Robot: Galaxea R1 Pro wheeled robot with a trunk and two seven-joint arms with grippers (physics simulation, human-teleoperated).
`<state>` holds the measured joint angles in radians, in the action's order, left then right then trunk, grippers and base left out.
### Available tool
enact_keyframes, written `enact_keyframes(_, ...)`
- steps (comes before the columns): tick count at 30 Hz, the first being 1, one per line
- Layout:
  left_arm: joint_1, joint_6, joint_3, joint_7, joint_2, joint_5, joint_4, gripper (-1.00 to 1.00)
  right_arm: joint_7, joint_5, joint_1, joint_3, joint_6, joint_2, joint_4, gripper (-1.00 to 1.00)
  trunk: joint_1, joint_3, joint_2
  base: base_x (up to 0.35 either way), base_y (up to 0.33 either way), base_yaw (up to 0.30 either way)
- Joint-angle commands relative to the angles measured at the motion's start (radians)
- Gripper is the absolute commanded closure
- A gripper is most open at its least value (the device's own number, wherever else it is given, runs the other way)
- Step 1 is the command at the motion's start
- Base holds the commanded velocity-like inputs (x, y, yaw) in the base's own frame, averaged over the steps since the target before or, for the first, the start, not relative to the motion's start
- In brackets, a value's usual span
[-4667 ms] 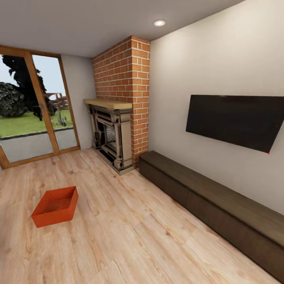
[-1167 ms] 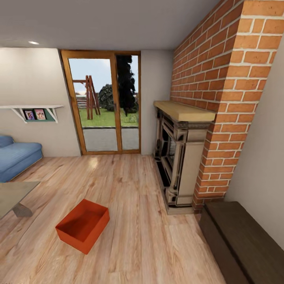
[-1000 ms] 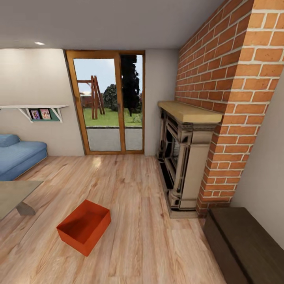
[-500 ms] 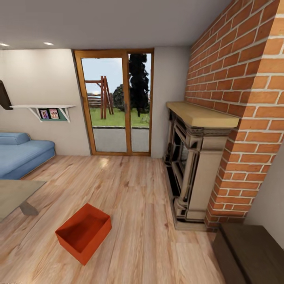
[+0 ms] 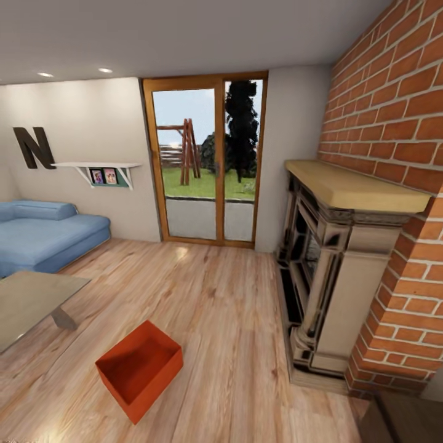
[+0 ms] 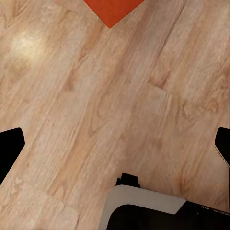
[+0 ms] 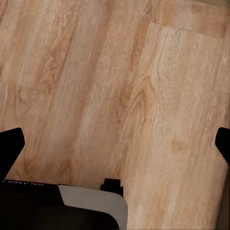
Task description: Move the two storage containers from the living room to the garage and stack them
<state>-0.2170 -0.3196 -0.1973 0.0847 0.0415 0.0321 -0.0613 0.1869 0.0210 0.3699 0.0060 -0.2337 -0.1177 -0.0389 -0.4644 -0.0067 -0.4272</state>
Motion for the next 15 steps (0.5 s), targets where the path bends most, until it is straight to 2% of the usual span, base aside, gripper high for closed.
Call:
enact_keyframes(1, -0.001, -0.004, 0.0, 0.001, 0.0, 0.003, 0.002, -1.0, 0.002, 0.002, 0.001, 0.0, -0.007, 0.0, -0.004, -1.0, -0.001, -0.001, -0.001, 0.311, -0.165, 0.251)
enact_keyframes(15, -0.001, -0.003, -0.001, 0.001, 0.001, 0.003, 0.002, -1.0, 0.002, 0.002, 0.001, 0.0, -0.007, 0.0, -0.004, -1.0, -0.001, -0.001, -0.001, 0.311, -0.15, 0.251)
